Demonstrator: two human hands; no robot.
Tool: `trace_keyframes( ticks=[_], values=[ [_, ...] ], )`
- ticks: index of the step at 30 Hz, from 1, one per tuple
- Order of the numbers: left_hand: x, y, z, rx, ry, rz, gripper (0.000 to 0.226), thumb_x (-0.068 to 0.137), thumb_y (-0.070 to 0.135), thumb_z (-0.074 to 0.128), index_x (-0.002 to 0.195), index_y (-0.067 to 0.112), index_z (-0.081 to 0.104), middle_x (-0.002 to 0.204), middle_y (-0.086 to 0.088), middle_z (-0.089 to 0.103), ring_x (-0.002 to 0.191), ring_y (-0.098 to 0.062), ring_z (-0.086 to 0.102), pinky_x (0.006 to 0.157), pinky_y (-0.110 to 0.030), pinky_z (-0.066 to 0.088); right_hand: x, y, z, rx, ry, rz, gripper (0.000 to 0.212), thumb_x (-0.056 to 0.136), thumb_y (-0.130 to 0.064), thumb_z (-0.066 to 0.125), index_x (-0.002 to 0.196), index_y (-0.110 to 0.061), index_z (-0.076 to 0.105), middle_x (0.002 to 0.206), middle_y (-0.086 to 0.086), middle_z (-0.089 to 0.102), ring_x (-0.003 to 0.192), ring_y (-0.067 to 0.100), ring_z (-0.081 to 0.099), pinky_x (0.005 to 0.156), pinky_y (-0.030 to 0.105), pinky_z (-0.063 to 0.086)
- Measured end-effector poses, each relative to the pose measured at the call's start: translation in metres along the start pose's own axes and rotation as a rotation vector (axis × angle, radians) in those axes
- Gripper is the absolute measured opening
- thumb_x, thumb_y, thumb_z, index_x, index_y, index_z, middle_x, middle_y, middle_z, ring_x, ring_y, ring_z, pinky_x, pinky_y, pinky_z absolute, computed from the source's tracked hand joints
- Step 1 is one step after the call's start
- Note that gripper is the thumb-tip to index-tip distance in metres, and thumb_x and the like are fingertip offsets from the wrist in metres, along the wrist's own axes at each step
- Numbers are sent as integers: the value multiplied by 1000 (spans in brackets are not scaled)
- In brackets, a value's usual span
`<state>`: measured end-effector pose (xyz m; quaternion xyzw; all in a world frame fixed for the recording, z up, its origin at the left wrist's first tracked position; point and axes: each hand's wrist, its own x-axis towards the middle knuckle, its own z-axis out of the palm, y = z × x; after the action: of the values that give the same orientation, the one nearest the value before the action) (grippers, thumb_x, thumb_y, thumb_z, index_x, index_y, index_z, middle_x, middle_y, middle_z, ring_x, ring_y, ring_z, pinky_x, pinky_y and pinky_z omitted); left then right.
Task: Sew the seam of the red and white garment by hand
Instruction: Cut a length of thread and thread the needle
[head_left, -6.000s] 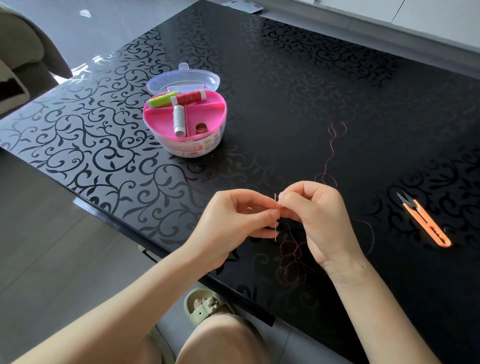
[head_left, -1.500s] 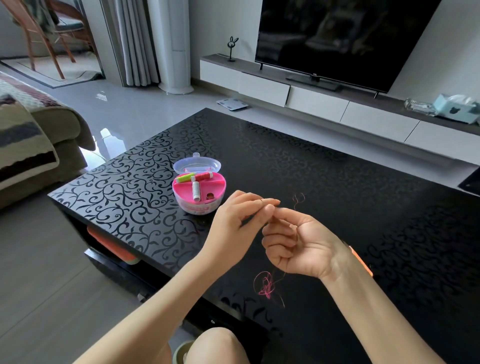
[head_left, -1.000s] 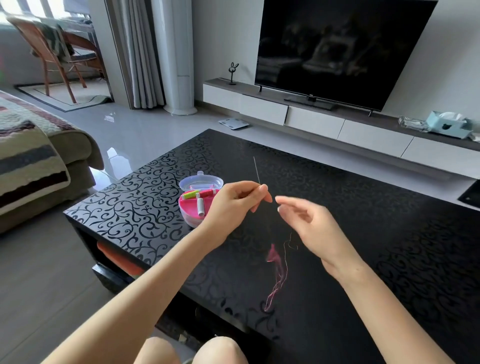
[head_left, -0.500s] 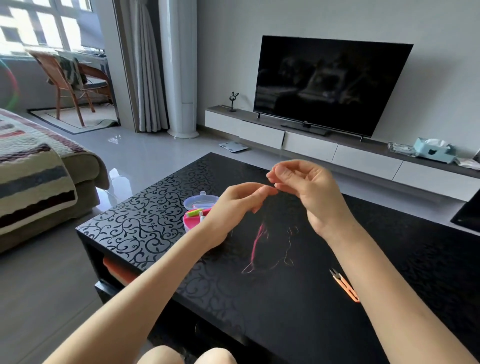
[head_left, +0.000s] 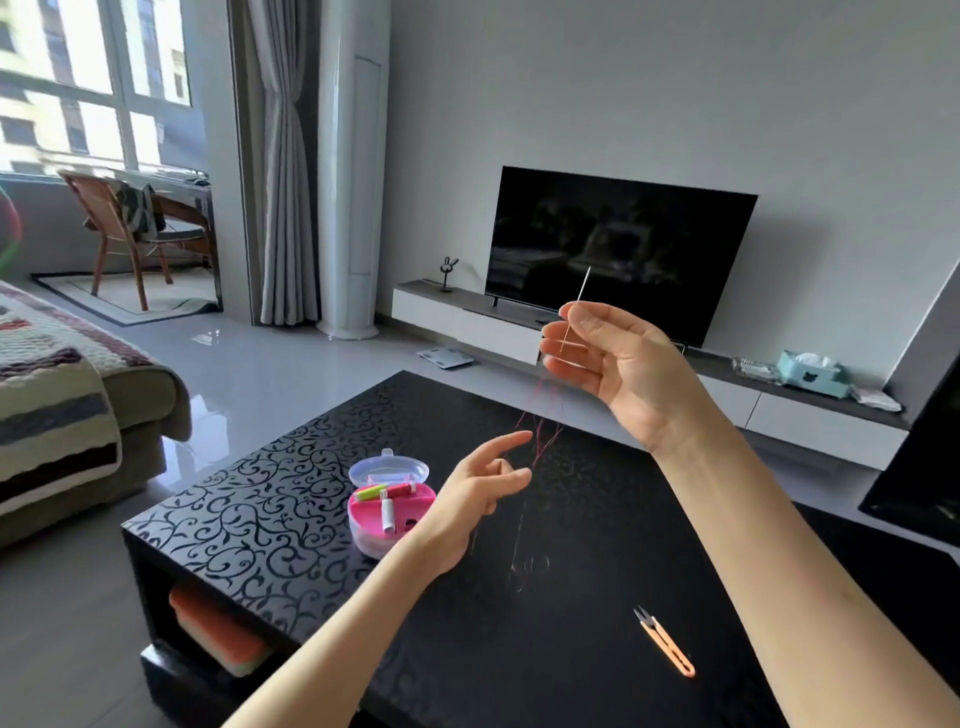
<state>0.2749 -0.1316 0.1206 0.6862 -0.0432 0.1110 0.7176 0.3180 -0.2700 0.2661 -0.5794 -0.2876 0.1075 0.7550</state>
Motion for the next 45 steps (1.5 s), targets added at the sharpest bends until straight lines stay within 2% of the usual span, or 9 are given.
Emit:
trace_keyframes(
  ticks=[4, 7, 13, 18, 23, 26, 33, 39, 45],
  values=[
    [0, -1, 5, 77, -73, 5, 31, 83, 20, 68, 114, 23, 68, 59, 12, 37, 55, -1, 35, 54, -15, 27, 2, -2, 3, 28, -11, 7, 20, 73, -24, 64, 88, -11, 68, 80, 4, 72, 78, 19, 70, 76, 32, 58],
    [-5, -8, 4, 172, -96, -10, 15, 91, 17, 64, 102, 12, 72, 60, 20, 56, 60, 6, 49, 58, -4, 35, 2, -2, 0, 60, -3, 17, 20, 73, -23, 65, 89, -11, 68, 82, 5, 72, 79, 19, 70, 76, 32, 58],
    [-21, -32, -15, 297, -120, -97, 7, 85, 21, 71, 89, 18, 76, 72, -2, 58, 70, -6, 49, 66, -13, 41, 2, 6, -14, 155, 56, 66, 18, 73, -22, 66, 88, -12, 68, 80, 4, 73, 77, 19, 71, 72, 30, 60],
    [-33, -47, -26, 403, -112, -150, 15, 91, 24, 64, 82, 19, 75, 65, 20, 65, 66, 7, 54, 65, -7, 37, 2, 24, -31, 230, 139, 143, 7, 91, -14, 58, 90, -11, 65, 76, 4, 72, 71, 18, 71, 72, 31, 60],
    [-47, -65, -54, 588, -92, -215, 22, 88, 28, 67, 68, 32, 74, 67, 13, 67, 64, 3, 51, 66, -18, 36, 3, 48, -57, 346, 236, 234, 6, 90, -16, 60, 86, -13, 65, 77, 3, 72, 72, 18, 72, 74, 33, 59],
    [-52, -68, -69, 801, -92, -268, 23, 87, 32, 67, 65, 37, 66, 48, 25, 54, 51, 6, 48, 55, -12, 32, 3, 67, -73, 394, 308, 289, 5, 89, -16, 62, 87, -13, 65, 77, 3, 72, 73, 18, 72, 71, 33, 60],
    [-58, -79, -108, 1151, -86, -371, 34, 81, 45, 70, 51, 41, 53, 46, 32, 52, 50, 11, 50, 53, -10, 32, 1, 105, -109, 487, 502, 380, 4, 89, -17, 64, 91, -14, 65, 75, 5, 72, 67, 18, 72, 66, 35, 60],
    [-60, -81, -131, 1256, -62, -422, 15, 81, 49, 69, 74, 35, 70, 73, 16, 66, 63, 2, 53, 59, -15, 39, -6, 146, -142, 412, 673, 495, 15, 92, -18, 63, 104, -10, 63, 90, 4, 69, 70, 16, 71, 66, 32, 59],
    [-64, -82, -149, 1335, -38, -490, 19, 78, 51, 70, 75, 32, 70, 73, 14, 63, 68, -6, 56, 59, -20, 40, -24, 195, -173, 254, 850, 603, 27, 97, -13, 54, 122, -1, 56, 106, 12, 66, 86, 22, 66, 81, 35, 53]
  ],
)
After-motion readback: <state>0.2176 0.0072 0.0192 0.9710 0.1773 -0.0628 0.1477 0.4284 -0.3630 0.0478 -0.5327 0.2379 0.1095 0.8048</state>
